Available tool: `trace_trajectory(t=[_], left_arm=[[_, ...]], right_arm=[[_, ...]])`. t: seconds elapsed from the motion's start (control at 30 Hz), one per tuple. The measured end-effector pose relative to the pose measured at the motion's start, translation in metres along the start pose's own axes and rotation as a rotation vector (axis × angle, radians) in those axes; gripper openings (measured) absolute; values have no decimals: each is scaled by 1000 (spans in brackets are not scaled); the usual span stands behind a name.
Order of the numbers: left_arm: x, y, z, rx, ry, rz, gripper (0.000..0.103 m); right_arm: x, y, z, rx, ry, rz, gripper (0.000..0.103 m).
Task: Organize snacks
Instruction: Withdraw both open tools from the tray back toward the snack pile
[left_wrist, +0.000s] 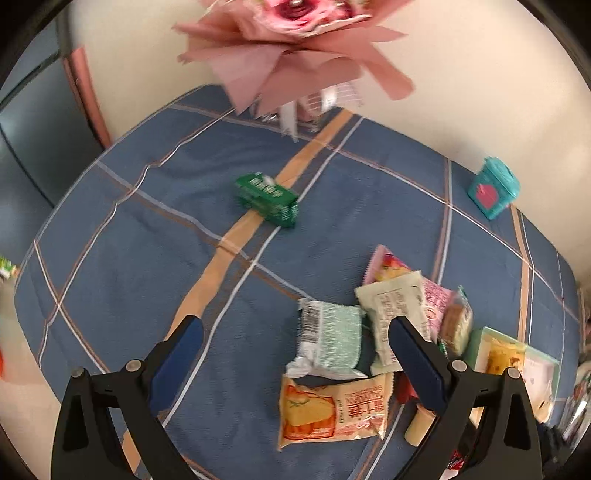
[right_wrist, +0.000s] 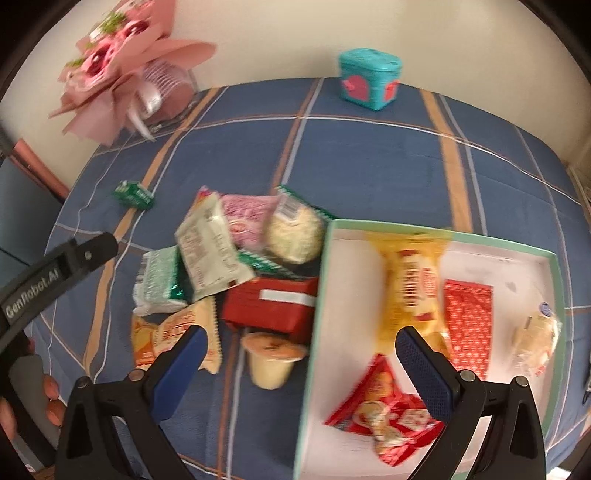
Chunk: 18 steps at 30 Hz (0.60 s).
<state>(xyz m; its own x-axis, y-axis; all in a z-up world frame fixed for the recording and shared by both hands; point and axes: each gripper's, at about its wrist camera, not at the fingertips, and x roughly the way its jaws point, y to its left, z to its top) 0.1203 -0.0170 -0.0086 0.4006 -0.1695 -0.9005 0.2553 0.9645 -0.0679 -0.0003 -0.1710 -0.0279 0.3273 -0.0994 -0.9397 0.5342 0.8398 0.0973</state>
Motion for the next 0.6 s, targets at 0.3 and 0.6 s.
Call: trace_trajectory(t=[0.3, 0.6], left_arm=[[24, 17, -6, -38, 135, -57, 100], [44, -2, -25, 30, 206, -101, 100]], right_arm=[[19, 21, -4, -34, 52, 7, 103], [27, 18, -10, -29, 92, -19, 103]])
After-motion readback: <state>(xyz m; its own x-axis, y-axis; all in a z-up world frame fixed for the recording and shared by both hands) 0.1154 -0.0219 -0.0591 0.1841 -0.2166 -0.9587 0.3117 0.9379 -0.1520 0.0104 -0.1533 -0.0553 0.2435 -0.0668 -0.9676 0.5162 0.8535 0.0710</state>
